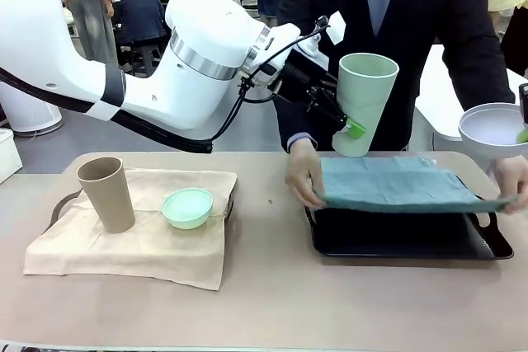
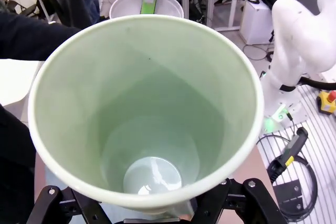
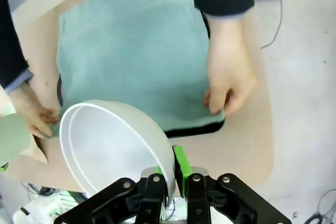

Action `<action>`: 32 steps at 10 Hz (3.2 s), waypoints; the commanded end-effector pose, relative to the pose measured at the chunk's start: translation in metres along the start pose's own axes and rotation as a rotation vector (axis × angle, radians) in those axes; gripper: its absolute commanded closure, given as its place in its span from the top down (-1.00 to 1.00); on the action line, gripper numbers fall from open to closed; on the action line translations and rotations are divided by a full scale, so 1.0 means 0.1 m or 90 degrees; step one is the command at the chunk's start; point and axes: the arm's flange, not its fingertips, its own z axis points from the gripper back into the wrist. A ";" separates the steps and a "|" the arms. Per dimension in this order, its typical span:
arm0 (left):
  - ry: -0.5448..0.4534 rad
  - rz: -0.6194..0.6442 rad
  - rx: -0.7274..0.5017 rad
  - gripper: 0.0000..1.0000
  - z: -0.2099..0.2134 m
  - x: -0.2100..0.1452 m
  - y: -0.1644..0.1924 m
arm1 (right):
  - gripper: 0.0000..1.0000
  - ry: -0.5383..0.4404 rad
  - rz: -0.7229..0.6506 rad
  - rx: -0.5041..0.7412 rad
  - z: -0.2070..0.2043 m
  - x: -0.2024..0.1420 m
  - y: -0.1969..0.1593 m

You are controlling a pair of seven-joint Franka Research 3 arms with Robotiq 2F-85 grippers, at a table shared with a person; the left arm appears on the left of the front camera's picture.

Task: Set up a tray with a mat and arrange the tableware.
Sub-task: Pick up the Picnic Bowl and Reusable plastic cup from the Handle tray in front of the human's position and hold them in the air, then place the Picnic Bowl and Reusable plastic cup back onto the Handle tray in front of the human's position.

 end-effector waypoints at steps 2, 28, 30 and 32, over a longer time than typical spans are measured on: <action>-0.012 -0.004 -0.003 -1.00 0.04 0.03 0.01 | -1.00 -0.001 0.002 0.003 0.03 0.02 0.03; -0.012 -0.004 -0.003 -1.00 0.04 0.03 0.01 | -1.00 -0.001 0.002 0.003 0.03 0.02 0.03; -0.012 -0.004 -0.003 -1.00 0.04 0.03 0.01 | -1.00 -0.001 0.002 0.003 0.03 0.02 0.03; -0.012 -0.004 -0.003 -1.00 0.04 0.03 0.01 | -1.00 -0.001 0.002 0.003 0.03 0.02 0.03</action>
